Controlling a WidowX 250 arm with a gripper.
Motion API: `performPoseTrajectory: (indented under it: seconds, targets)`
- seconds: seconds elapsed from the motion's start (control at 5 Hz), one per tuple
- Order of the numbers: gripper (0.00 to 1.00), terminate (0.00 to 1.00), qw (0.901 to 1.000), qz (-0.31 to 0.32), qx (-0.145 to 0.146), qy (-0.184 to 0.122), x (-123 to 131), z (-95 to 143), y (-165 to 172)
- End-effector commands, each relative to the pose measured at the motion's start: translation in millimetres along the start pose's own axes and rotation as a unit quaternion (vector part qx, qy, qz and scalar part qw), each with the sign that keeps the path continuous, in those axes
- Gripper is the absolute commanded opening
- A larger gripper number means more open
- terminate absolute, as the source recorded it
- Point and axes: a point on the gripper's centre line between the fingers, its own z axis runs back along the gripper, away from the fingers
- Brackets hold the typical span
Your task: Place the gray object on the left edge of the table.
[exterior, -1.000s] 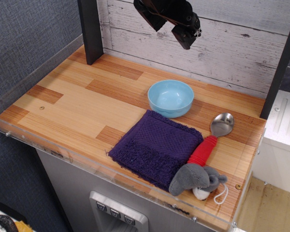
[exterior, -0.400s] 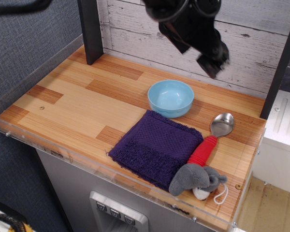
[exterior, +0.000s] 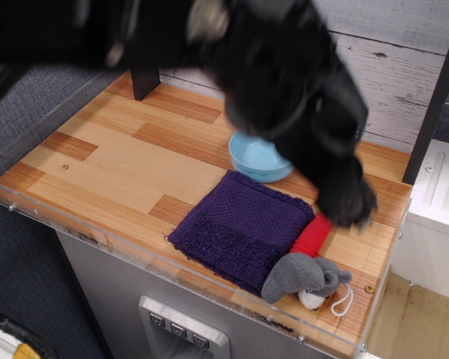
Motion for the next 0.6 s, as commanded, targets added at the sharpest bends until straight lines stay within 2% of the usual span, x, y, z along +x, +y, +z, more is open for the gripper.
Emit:
performPoseTrajectory:
  seconds: [0.0, 0.4]
  targets:
    - [1.0, 0.0, 0.9989, 0.009, -0.017, 0.043, -40, -13, -10]
    - [1.0, 0.0, 0.9981, -0.01, -0.015, 0.059, -50, -53, -7]
